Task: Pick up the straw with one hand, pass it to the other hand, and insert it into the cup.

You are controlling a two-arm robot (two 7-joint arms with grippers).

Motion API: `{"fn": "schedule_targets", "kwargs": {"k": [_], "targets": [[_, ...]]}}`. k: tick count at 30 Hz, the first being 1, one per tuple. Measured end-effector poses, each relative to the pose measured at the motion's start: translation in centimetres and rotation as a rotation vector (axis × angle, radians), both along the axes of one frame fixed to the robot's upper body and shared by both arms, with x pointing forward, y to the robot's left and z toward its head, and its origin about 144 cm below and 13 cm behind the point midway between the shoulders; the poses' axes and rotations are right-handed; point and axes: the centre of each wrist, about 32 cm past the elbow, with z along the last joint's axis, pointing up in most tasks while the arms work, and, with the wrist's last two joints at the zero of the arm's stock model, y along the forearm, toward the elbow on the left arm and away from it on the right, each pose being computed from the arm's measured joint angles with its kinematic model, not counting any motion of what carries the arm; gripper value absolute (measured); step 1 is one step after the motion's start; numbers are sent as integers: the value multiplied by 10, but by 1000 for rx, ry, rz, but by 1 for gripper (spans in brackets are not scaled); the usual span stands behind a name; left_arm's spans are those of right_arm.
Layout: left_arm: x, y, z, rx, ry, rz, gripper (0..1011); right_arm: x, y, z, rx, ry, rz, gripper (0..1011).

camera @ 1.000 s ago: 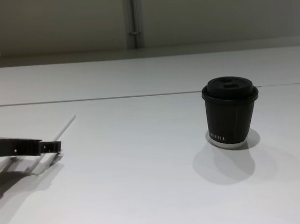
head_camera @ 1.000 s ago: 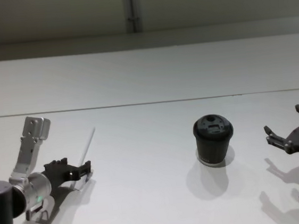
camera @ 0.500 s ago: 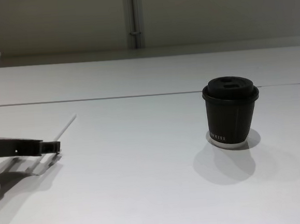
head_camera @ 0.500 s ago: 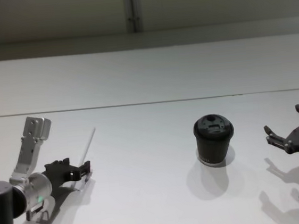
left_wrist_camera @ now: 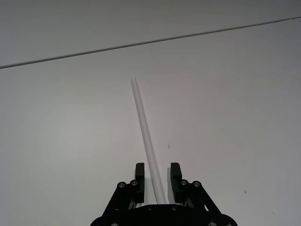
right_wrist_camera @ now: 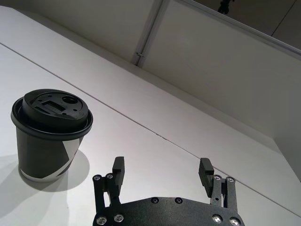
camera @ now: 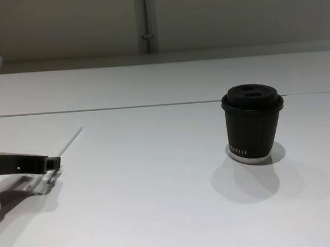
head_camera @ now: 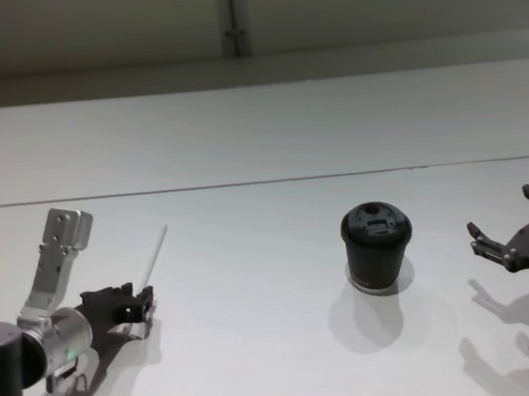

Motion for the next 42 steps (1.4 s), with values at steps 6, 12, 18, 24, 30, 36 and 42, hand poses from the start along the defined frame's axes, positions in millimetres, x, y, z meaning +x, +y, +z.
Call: {"fn": "schedule_targets", "kwargs": {"k": [6, 12, 18, 24, 30, 36, 42], "targets": [[-1, 0, 1, 9, 3, -1, 187, 0, 0, 0, 0, 0, 0, 1001], [-3, -1, 0, 15, 3, -17, 39, 0, 0, 0, 0, 0, 0, 1001], [-5, -2, 0, 16, 5, -31, 9, 0, 0, 0, 0, 0, 0, 1001], [-8, 0, 0, -2, -20, -36, 0, 0, 0, 0, 0, 0, 0, 1001], [-12, 1, 1, -36, -75, -21, 0, 0, 0, 0, 0, 0, 0, 1001], [-17, 3, 2, -91, -161, -22, 0, 0, 0, 0, 0, 0, 0, 1001], [-22, 6, 3, -159, -245, -54, 0, 0, 0, 0, 0, 0, 0, 1001]]}}
